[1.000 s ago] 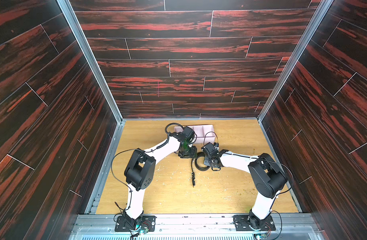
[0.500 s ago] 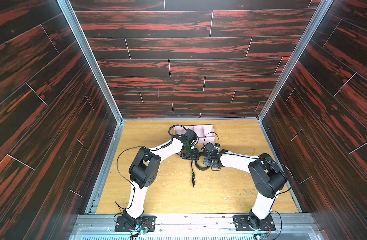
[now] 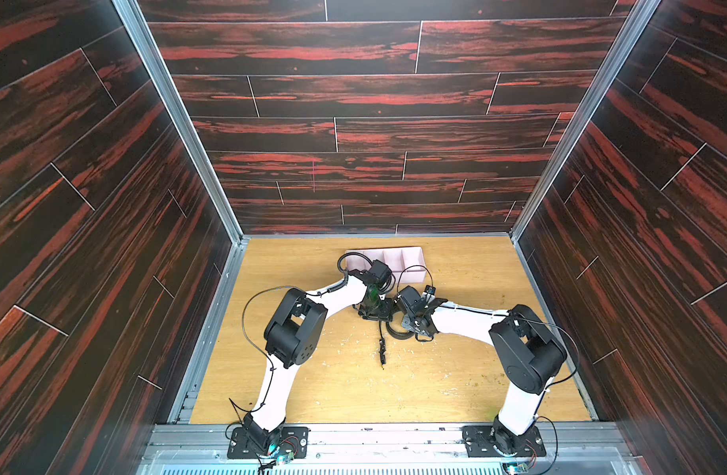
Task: Place the belts into the storage roll
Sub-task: Roll the belt at the center of the board.
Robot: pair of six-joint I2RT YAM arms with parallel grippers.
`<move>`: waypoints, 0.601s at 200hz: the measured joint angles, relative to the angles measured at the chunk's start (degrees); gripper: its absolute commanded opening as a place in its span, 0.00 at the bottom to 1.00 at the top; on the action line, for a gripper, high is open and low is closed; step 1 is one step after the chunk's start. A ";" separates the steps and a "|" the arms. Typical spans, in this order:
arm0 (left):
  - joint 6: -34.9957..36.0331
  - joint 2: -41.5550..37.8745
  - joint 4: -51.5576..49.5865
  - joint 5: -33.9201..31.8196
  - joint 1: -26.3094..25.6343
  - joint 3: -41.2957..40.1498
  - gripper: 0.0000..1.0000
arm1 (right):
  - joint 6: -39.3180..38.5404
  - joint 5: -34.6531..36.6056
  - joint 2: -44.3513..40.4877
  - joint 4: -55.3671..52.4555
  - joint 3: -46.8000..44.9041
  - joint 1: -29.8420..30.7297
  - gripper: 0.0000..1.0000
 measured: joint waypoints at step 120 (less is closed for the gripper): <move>-6.60 2.84 -7.02 -4.44 -1.79 5.09 0.20 | -0.72 -1.57 0.94 -0.52 2.19 0.20 0.07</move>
